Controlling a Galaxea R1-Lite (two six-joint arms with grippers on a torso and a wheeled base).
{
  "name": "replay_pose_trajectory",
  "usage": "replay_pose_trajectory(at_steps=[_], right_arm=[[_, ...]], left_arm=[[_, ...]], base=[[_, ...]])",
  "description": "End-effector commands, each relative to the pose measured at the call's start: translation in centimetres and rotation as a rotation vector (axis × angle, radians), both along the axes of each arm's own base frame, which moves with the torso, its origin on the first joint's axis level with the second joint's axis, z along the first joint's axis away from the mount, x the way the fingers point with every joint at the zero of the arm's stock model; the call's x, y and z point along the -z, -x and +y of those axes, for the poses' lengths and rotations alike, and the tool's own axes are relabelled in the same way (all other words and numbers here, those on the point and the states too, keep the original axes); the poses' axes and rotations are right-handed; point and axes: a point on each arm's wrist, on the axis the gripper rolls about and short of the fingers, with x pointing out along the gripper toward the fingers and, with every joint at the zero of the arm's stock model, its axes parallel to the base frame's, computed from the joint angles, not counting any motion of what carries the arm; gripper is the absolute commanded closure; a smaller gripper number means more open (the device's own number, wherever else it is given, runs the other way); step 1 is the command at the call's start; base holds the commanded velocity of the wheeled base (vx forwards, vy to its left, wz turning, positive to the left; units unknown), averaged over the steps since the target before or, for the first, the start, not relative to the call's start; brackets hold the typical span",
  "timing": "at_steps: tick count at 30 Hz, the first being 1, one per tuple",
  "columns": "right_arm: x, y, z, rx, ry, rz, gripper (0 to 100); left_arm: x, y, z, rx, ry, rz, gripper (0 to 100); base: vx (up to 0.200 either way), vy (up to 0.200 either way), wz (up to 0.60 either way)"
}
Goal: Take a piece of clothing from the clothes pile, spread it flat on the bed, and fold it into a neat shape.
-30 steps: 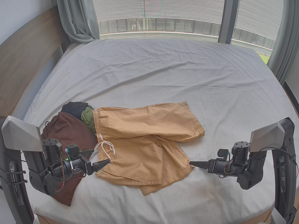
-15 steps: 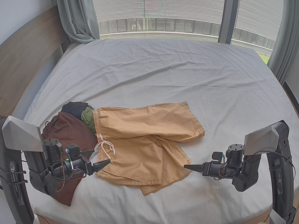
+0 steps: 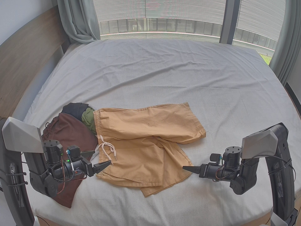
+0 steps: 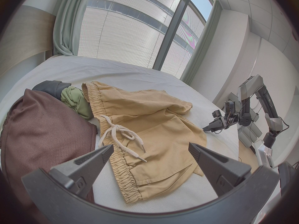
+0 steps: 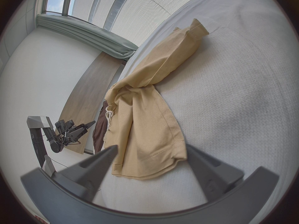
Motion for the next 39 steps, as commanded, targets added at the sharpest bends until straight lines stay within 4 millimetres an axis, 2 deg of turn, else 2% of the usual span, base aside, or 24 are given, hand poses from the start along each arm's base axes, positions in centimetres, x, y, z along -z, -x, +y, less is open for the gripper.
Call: replay_pose_trajectory(at_steps=[1,9,11,18,32,39], right_arm=[[0.2,-0.1,0.0,-0.002,-0.001,-0.001,100],[-0.4,-0.5,-0.8,0.027,-0.004,-0.019,100],[-1.5,-1.3,-2.3,0.074,-0.011,-0.053,100],[-2.5,-3.4,-4.4,0.141,-0.024,-0.122,100],[-2.7,-5.6,-5.9,0.200,-0.030,-0.188,100],[-2.4,-5.6,-5.7,0.197,-0.029,-0.185,100]], left_arm=[[0.0,0.0,0.0,0.001,0.000,-0.001,0],[0.1,0.1,-0.1,0.003,-0.001,0.003,0],[0.1,0.1,-0.1,0.004,-0.001,0.005,0],[0.2,0.1,-0.1,0.004,-0.001,0.008,0],[0.5,0.1,-0.1,0.003,-0.002,0.016,0],[0.4,0.0,-0.1,0.003,-0.002,0.013,0]], base=[[0.000,0.000,0.00],[0.000,0.000,0.00],[0.000,0.000,0.00],[0.000,0.000,0.00],[0.000,0.000,0.00],[0.000,0.000,0.00]])
